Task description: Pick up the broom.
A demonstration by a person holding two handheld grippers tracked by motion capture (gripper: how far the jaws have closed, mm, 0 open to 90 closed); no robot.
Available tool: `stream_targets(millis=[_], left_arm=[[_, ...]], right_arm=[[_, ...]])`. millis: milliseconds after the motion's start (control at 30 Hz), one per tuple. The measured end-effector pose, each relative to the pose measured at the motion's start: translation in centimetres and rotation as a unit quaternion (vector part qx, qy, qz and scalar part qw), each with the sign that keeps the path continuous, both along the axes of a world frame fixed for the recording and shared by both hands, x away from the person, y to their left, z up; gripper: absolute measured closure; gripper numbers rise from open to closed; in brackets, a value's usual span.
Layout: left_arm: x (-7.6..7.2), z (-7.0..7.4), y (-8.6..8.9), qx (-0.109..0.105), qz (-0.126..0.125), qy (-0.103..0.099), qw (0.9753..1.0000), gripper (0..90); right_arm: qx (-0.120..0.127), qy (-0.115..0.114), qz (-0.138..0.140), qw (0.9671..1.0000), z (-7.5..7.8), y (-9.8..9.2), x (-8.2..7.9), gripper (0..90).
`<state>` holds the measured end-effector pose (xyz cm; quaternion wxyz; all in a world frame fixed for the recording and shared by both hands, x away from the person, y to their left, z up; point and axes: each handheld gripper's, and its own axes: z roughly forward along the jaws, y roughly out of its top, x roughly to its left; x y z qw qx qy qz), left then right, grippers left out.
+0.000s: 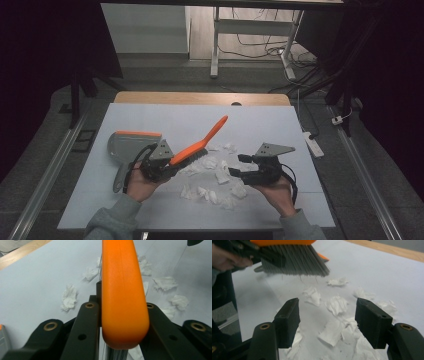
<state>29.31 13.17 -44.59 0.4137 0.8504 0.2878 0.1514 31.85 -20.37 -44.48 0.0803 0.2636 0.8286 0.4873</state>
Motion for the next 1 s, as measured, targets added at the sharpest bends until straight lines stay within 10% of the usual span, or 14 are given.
stream_targets(millis=[367, 1000], left_arm=[[0.6, 0.6, -0.6, 0.045, -0.043, 0.020, 0.9979, 77.8], [0.9, -1.1, -5.6, 0.111, -0.119, 0.036, 0.9859, 78.0]], right_arm=[[-0.029, -0.042, 0.012, 0.9986, 1.5, -0.7, -1.0, 33.8], [-0.084, -0.085, 0.048, 0.9917, 3.5, 0.5, -1.8, 30.9]])
